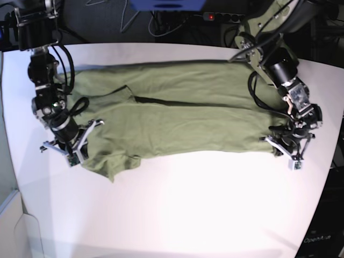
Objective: Fold the T-shirt properly
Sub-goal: 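Hold the hem corners with both grippers while adjusting the right grip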
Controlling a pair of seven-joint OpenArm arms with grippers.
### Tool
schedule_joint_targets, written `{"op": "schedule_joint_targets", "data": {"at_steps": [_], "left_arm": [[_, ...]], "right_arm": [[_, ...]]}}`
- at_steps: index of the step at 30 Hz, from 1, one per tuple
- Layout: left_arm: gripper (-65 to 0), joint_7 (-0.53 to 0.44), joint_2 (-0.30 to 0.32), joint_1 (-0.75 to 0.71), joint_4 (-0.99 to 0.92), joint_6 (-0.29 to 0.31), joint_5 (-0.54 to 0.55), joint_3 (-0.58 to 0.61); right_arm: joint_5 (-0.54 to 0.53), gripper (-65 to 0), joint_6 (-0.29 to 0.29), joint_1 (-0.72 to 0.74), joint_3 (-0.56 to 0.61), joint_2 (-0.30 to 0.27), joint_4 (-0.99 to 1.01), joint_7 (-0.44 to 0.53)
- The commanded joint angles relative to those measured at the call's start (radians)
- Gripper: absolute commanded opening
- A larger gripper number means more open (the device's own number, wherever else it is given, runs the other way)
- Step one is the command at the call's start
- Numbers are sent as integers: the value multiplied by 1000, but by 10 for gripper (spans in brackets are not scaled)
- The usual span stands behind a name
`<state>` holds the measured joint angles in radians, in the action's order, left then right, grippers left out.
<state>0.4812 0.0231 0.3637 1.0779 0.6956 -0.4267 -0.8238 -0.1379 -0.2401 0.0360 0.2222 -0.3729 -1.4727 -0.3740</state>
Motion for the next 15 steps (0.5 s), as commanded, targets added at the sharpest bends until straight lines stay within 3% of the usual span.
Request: {"op": "schedule_joint_targets", "data": {"at_steps": [1, 5, 9, 13, 15], "left_arm": [[-633, -25, 7, 25, 15, 3, 16, 5], [-633, -25, 4, 25, 8, 3, 16, 5], [-633, -25, 2, 25, 6, 3, 16, 5], [-633, -25, 2, 27, 6, 3, 15, 5], [-633, -25, 2, 28, 6, 3, 15, 7]], "right_arm": [[-4, -641, 2, 21, -5, -10, -16, 30], [-4, -641, 2, 78, -4, -2, -6, -1], [-4, -641, -2, 196, 0, 51, 83, -115], [-6, -638, -5, 293, 1, 94, 192, -141], [-6, -599, -5, 334, 1, 111, 252, -145]]}}
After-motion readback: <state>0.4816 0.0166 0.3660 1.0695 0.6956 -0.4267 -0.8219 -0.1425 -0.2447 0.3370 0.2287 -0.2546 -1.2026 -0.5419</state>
